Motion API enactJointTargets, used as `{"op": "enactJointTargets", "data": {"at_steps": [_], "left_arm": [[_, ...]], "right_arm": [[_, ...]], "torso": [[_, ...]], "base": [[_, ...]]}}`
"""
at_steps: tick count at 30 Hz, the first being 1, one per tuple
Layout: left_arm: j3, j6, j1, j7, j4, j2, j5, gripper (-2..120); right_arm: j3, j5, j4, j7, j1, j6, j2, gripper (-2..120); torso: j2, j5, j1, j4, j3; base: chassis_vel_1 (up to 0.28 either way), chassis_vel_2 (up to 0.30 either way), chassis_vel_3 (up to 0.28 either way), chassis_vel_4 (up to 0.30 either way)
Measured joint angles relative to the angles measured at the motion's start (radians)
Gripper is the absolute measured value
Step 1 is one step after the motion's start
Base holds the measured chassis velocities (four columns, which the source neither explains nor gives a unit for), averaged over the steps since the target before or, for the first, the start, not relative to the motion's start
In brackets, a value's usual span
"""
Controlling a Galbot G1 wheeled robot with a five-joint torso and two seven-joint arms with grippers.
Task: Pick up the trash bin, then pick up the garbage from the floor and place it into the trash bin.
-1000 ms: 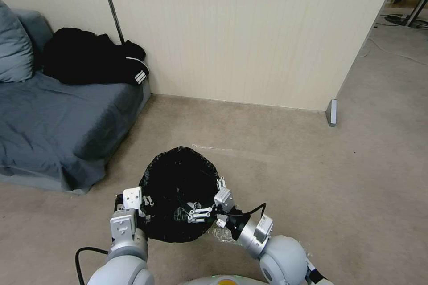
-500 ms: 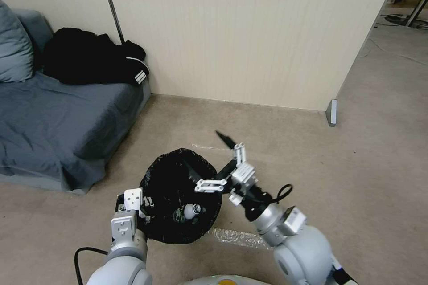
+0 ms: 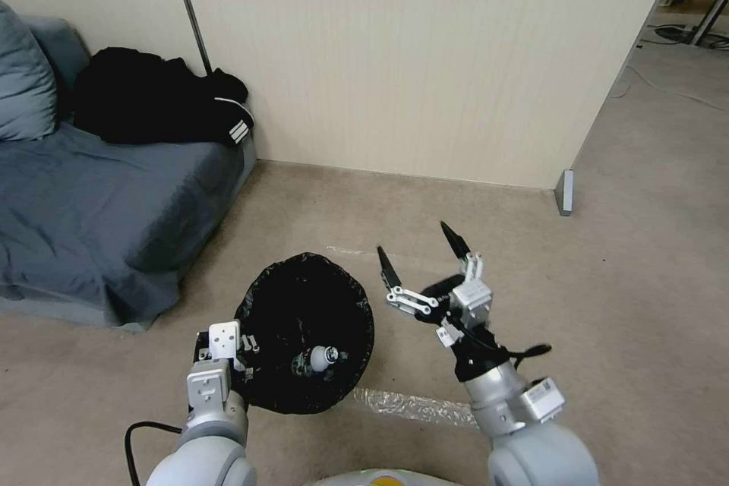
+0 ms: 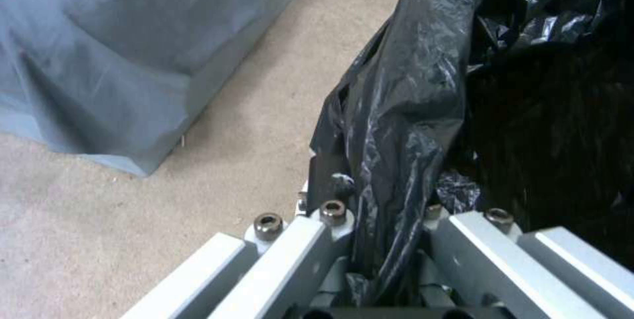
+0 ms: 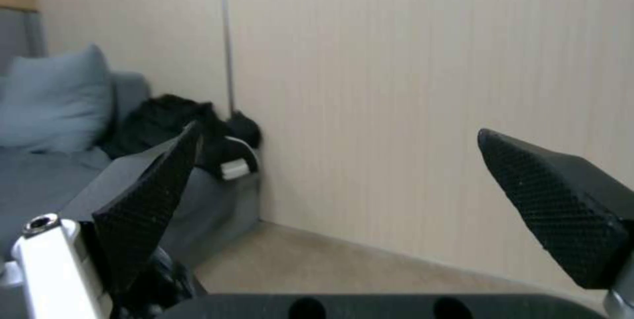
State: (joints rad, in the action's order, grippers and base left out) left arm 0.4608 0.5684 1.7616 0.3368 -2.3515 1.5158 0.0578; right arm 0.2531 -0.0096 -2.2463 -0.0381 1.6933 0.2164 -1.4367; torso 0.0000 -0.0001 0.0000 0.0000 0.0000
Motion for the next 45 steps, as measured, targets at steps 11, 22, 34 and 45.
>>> {"op": "enactJointTargets", "data": {"at_steps": [11, 22, 34, 45], "left_arm": [[0.003, -0.006, 0.000, 0.003, -0.012, -0.003, 0.016, 1], [0.003, -0.003, -0.003, 0.006, -0.013, 0.000, 0.019, 1], [0.001, 0.002, -0.004, 0.009, -0.011, 0.003, 0.018, 1], [0.000, 0.003, -0.003, 0.010, -0.010, 0.002, 0.018, 1]], "right_arm": [[0.014, -0.028, 0.058, 0.047, 0.028, 0.025, -0.029, 100], [0.019, -0.002, 0.071, 0.045, 0.011, 0.033, -0.033, 100], [0.017, 0.025, 0.071, 0.042, 0.001, 0.032, -0.038, 100], [0.007, 0.050, 0.071, 0.039, -0.006, 0.022, -0.038, 100]], "torso": [[0.000, 0.0000, 0.000, 0.0000, 0.000], [0.000, 0.0000, 0.000, -0.0001, 0.000], [0.000, 0.0001, 0.000, 0.0000, 0.000], [0.000, 0.0001, 0.000, 0.0001, 0.000]], "base": [[0.000, 0.000, 0.000, 0.000], [0.005, 0.007, 0.005, 0.009], [0.052, 0.058, 0.059, 0.058], [0.103, 0.111, 0.113, 0.103]]}}
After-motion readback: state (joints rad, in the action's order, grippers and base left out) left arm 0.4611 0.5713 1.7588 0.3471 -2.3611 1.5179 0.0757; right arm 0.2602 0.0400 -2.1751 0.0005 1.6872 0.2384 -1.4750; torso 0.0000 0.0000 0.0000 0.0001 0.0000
